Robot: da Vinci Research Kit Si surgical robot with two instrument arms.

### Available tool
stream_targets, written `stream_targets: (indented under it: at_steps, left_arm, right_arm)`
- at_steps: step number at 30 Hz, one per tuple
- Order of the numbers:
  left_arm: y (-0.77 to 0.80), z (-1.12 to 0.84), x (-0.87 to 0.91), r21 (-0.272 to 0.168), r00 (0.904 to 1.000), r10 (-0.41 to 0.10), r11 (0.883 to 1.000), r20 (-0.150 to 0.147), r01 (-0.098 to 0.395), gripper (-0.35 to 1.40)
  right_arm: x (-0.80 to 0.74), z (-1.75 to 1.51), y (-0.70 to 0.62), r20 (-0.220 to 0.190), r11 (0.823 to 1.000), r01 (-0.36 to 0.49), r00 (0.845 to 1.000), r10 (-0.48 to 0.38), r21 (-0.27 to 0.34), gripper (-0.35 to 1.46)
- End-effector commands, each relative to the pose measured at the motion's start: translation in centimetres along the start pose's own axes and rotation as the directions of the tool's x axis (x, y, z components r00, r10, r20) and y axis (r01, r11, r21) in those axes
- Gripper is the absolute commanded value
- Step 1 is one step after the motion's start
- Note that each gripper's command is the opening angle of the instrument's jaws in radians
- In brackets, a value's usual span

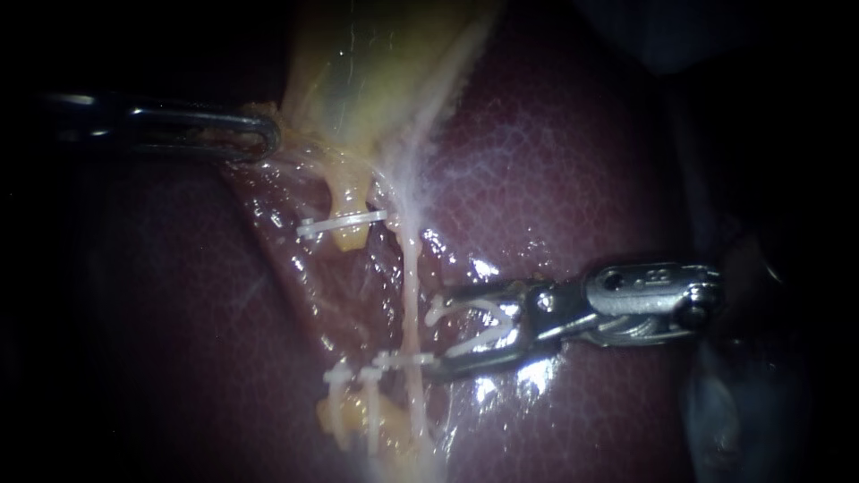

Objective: Clipping second clip right tube

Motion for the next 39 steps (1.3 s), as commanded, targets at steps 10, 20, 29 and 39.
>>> stream_targets:
  at_steps: [10, 20, 29, 39]
  left_arm:
    - [0.00, 0.00, 0.00, 0.000, 1.0000, 0.000, 1.000, 0.000, 0.000, -0.35]
    - [0.00, 0.00, 0.00, 0.000, 1.0000, 0.000, 1.000, 0.000, 0.000, -0.35]
    - [0.01, 0.01, 0.01, 0.000, 1.0000, 0.001, 1.000, 0.000, -0.001, -0.35]
    - [0.01, 0.02, 0.02, -0.001, 1.0000, 0.001, 1.000, 0.000, -0.001, -0.35]
  right_arm:
    - [-0.03, -0.05, 0.05, -0.028, 0.987, -0.134, 0.990, 0.137, 0.094, 0.42]
    - [0.09, -0.20, 0.07, -0.046, 0.969, -0.219, 0.973, 0.225, 0.117, 0.43]
    - [0.11, -0.19, 0.08, -0.045, 0.964, -0.237, 0.969, 0.244, 0.116, 0.44]
    - [0.07, 0.18, 0.15, -0.068, 0.955, -0.274, 0.957, 0.283, 0.117, 0.46]
